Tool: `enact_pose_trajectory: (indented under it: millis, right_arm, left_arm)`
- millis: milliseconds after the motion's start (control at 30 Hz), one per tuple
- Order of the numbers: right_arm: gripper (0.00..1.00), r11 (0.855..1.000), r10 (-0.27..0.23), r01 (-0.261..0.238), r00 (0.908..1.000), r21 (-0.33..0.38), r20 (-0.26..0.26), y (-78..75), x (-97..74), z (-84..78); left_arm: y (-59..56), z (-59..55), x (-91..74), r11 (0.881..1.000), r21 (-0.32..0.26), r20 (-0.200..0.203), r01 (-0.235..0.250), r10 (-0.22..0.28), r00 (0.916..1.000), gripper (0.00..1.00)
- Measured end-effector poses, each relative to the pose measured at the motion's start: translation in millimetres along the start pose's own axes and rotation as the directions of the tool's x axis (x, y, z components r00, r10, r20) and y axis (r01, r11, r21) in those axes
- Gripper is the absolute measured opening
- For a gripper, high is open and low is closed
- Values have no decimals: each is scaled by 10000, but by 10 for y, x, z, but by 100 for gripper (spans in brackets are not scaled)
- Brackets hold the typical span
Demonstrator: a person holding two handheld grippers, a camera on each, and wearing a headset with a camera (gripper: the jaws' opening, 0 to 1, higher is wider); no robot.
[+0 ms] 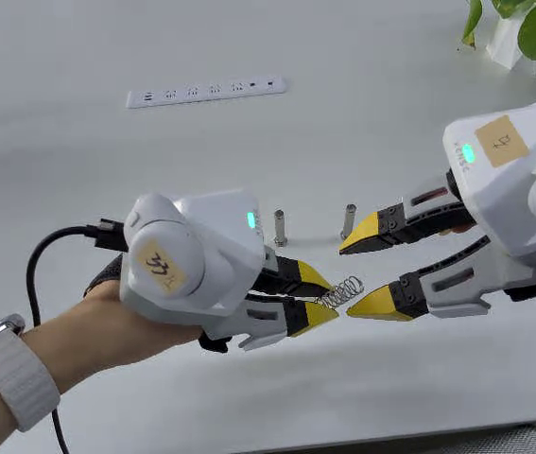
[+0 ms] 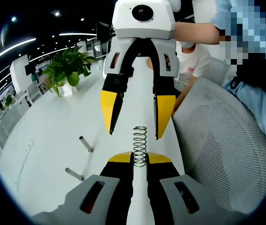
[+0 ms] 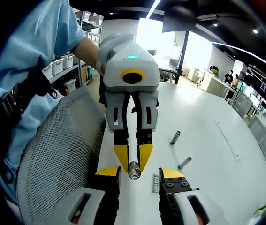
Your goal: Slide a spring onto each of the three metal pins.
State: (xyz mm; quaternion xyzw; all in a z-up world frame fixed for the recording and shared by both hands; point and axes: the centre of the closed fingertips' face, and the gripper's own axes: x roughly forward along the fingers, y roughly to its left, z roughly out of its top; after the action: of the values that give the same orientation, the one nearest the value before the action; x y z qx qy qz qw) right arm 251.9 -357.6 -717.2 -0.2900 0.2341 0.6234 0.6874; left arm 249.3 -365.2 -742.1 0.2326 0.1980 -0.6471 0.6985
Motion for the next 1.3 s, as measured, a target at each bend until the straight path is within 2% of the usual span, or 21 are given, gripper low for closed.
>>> enact_pose_trajectory:
  millis: [833,933,1300]
  right_arm:
    - [19,9948,670,-739,9931,-697,-967,62,60,-45]
    - [14,9942,751,-821,9924,-701,-973,75,62,-36]
    - [9,9925,824,-908,9916,-824,-1000,79,63,9]
  left_arm:
    - [14,71,-19,9994,317,-176,103,-98,9998,6]
    - [25,81,-25,9994,325,-159,77,-72,9998,6]
    - [39,117,-18,9998,171,47,29,-30,10000,6]
